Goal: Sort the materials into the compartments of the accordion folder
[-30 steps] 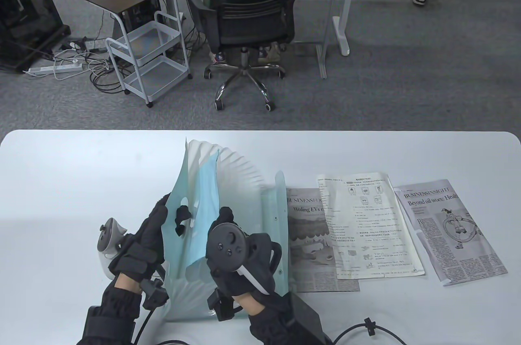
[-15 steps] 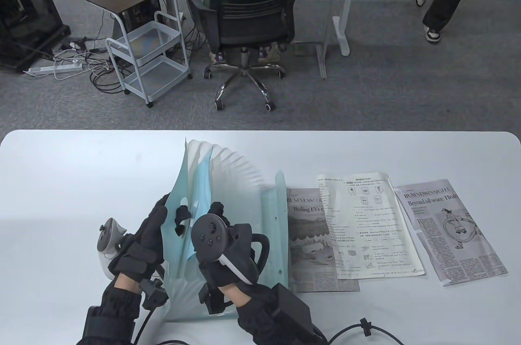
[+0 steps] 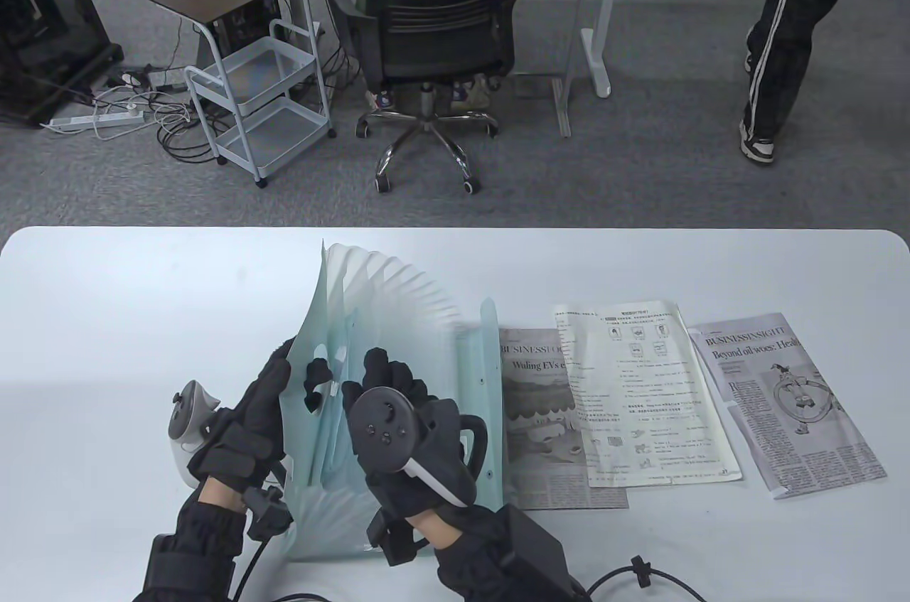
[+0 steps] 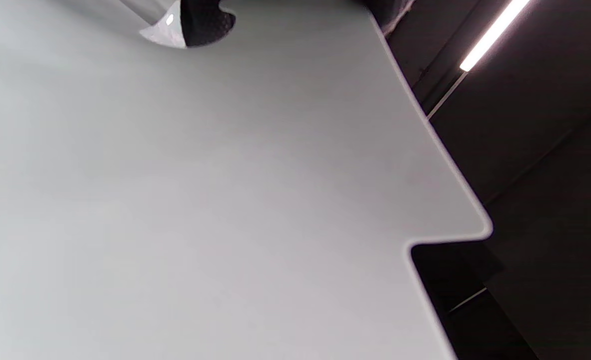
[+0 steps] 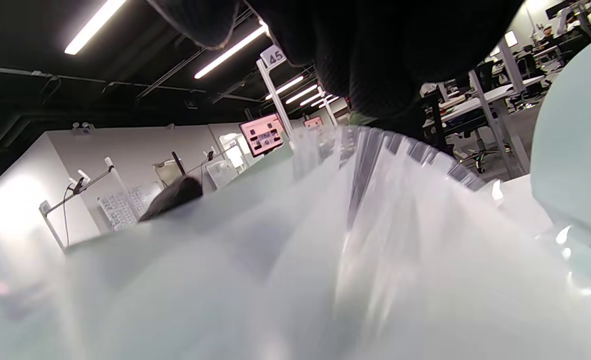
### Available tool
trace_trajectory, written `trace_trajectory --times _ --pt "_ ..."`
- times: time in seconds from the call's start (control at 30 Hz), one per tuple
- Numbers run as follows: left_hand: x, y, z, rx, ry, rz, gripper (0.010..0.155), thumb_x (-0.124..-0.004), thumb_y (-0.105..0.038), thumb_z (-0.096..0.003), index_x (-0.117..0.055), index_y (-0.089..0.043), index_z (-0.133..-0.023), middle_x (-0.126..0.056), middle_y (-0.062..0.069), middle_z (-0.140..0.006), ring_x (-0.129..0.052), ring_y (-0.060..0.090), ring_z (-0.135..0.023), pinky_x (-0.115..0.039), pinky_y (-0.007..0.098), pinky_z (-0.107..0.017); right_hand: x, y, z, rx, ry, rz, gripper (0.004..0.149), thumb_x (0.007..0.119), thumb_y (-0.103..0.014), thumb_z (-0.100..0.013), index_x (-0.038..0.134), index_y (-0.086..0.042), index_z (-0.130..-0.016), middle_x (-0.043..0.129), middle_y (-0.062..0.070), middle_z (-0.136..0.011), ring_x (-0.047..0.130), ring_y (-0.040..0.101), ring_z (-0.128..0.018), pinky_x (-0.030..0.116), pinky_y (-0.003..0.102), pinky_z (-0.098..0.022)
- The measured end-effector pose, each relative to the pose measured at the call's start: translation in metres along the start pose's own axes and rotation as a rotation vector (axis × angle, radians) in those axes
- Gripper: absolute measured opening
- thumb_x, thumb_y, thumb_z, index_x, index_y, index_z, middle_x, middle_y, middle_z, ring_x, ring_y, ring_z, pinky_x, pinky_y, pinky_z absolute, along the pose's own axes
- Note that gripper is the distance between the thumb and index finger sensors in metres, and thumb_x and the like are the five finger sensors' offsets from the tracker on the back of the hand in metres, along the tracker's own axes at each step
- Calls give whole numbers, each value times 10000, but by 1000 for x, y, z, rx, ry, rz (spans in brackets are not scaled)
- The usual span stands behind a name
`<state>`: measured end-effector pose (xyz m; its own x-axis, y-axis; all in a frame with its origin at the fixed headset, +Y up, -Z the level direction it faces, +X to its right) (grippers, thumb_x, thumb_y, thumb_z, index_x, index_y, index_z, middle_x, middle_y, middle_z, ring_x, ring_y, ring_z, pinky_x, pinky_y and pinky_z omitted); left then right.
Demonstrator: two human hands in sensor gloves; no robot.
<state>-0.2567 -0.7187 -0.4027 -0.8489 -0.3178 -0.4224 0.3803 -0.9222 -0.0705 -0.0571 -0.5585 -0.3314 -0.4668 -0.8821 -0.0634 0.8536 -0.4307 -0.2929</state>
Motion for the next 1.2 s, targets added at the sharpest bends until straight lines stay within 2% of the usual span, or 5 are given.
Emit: trace_trajectory --times 0.4,0.53,0.7,0.9,1.2 --pt "0 0 0 0 0 2 711 -543 -462 -747 -220 -63 -1239 -533 232 -1143 -119 575 -1145 -178 713 -716 -68 99 -5 229 108 -5 583 514 -294 -697 368 35 -1155 501 365 -1122 668 576 -920 588 700 -632" --pt "0 0 0 0 0 0 710 -542 -462 -748 -219 -63 -1238 -534 234 -1143 -120 574 -1145 -178 713 -716 -76 142 -4 339 102 21 647 580 -328 -683 342 46 -1153 464 374 -1129 631 591 -936 566 703 -646" --pt "0 0 0 0 0 -1 712 -542 -462 -748 -220 -60 -1239 -534 232 -1143 -121 576 -1144 -178 713 -716 -59 194 -2 460 31 94 696 632 -345 -664 323 43 -1153 413 369 -1151 578 600 -968 541 701 -666" --pt "0 -1 0 0 -1 1 711 -543 -462 -748 -219 -62 -1239 -534 232 -1143 -122 574 -1145 -179 713 -716 -16 252 4 576 -88 90 760 676 -366 -641 289 41 -1153 353 365 -1168 519 607 -996 517 699 -681" --pt "0 0 0 1 0 2 711 -543 -462 -747 -221 -61 -1239 -536 233 -1142 -122 575 -1145 -179 713 -716 39 300 12 661 -243 190 833 715 -401 -611 256 37 -1151 285 363 -1179 450 611 -1019 477 695 -700"
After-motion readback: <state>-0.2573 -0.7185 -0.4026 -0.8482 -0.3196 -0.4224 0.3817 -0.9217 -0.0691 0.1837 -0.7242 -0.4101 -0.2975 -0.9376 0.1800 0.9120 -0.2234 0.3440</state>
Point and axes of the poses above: the tracker on the back of each hand, its own y axis roughly to the little-finger side, its own z axis roughly from the fingertips to the wrist, x = y × z, the point moved 5 cm from there along -z, roughly from the wrist to the fingertips
